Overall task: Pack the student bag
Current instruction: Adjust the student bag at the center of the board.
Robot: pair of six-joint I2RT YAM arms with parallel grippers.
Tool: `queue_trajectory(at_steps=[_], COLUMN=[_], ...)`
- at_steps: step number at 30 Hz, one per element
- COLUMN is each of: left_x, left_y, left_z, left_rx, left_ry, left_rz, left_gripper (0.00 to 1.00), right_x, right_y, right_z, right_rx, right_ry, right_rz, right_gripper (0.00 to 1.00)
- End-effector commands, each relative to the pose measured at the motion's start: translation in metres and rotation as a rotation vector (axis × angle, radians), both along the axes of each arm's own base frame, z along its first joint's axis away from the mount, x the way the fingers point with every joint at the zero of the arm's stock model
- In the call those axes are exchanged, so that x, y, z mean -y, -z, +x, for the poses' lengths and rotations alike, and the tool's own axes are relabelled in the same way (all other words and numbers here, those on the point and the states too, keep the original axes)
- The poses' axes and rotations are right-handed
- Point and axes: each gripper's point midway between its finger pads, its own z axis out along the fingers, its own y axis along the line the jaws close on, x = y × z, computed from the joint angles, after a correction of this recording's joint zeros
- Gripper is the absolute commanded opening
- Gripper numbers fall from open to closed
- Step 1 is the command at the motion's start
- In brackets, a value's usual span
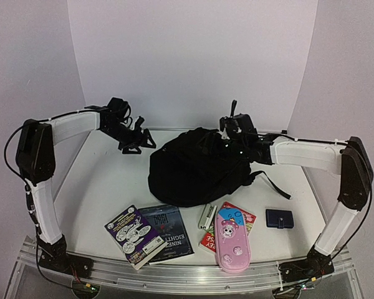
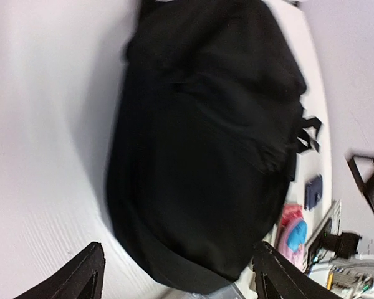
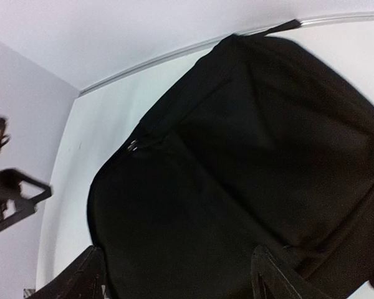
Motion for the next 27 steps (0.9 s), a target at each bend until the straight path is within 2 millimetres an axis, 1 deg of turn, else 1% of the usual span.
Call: queue_trajectory(at_steps=[1, 3, 5, 7, 8, 9, 10, 11, 12, 13, 14, 15, 16, 19, 22, 23, 25, 27], left_x=[0.007, 0.013, 0.017, 0.02, 0.021, 0.021, 0.021, 0.023, 0.025, 0.027, 0.028, 0.029, 0.03, 0.032, 0.035, 0.036, 0.036, 0.033], left_y=[0.031, 0.036, 0.042, 0.05, 0.055, 0.061, 0.066, 0.068, 0.067, 0.062, 0.056, 0.046, 0.036, -0.003, -0.036, -0.042, -0.061, -0.07], left_z=[0.01, 0.013, 0.013, 0.014, 0.015, 0.016, 0.016, 0.015, 0.013, 0.012, 0.011, 0.01, 0.008, 0.003, -0.009, -0.014, -0.026, -0.036], left_rx=[-0.109, -0.121, -0.142, -0.156, -0.163, -0.172, -0.185, -0.193, -0.2, -0.197, -0.19, -0.173, -0.163, -0.123, -0.132, -0.143, -0.136, -0.131], left_ry=[-0.006, 0.005, 0.013, 0.018, 0.018, 0.017, 0.017, 0.021, 0.029, 0.032, 0.036, 0.037, 0.036, 0.035, 0.023, 0.018, 0.015, -0.004], left_rz=[-0.034, -0.063, -0.085, -0.094, -0.092, -0.089, -0.09, -0.094, -0.113, -0.134, -0.151, -0.17, -0.189, -0.261, -0.351, -0.376, -0.42, -0.43], left_gripper=[0.83, 0.83, 0.82, 0.77, 0.72, 0.64, 0.53, 0.37, 0.26, 0.16, 0.09, 0.03, 0.01, 0.0, 0.0, 0.0, 0.0, 0.0], right_x=[-0.04, -0.052, -0.057, -0.059, -0.06, -0.062, -0.064, -0.066, -0.067, -0.069, -0.071, -0.073, -0.075, -0.083, -0.089, -0.09, -0.091, -0.091], right_y=[-0.002, 0.0, 0.006, 0.013, 0.017, 0.021, 0.024, 0.028, 0.029, 0.031, 0.033, 0.033, 0.032, 0.027, 0.014, 0.009, 0.0, -0.009], right_z=[-0.016, -0.023, -0.027, -0.029, -0.03, -0.03, -0.03, -0.029, -0.029, -0.029, -0.028, -0.027, -0.026, -0.023, -0.018, -0.016, -0.015, -0.014], right_rx=[-0.029, -0.029, -0.041, -0.057, -0.065, -0.074, -0.079, -0.089, -0.095, -0.102, -0.107, -0.109, -0.109, -0.107, -0.092, -0.086, -0.073, -0.061], right_ry=[-0.043, -0.06, -0.062, -0.06, -0.059, -0.062, -0.066, -0.066, -0.065, -0.064, -0.062, -0.06, -0.06, -0.065, -0.064, -0.063, -0.064, -0.063], right_rz=[0.089, 0.119, 0.142, 0.161, 0.166, 0.169, 0.173, 0.178, 0.186, 0.195, 0.204, 0.218, 0.235, 0.281, 0.315, 0.324, 0.339, 0.352], right_gripper=[0.77, 0.76, 0.76, 0.74, 0.72, 0.68, 0.65, 0.63, 0.61, 0.6, 0.6, 0.59, 0.59, 0.57, 0.56, 0.55, 0.55, 0.55])
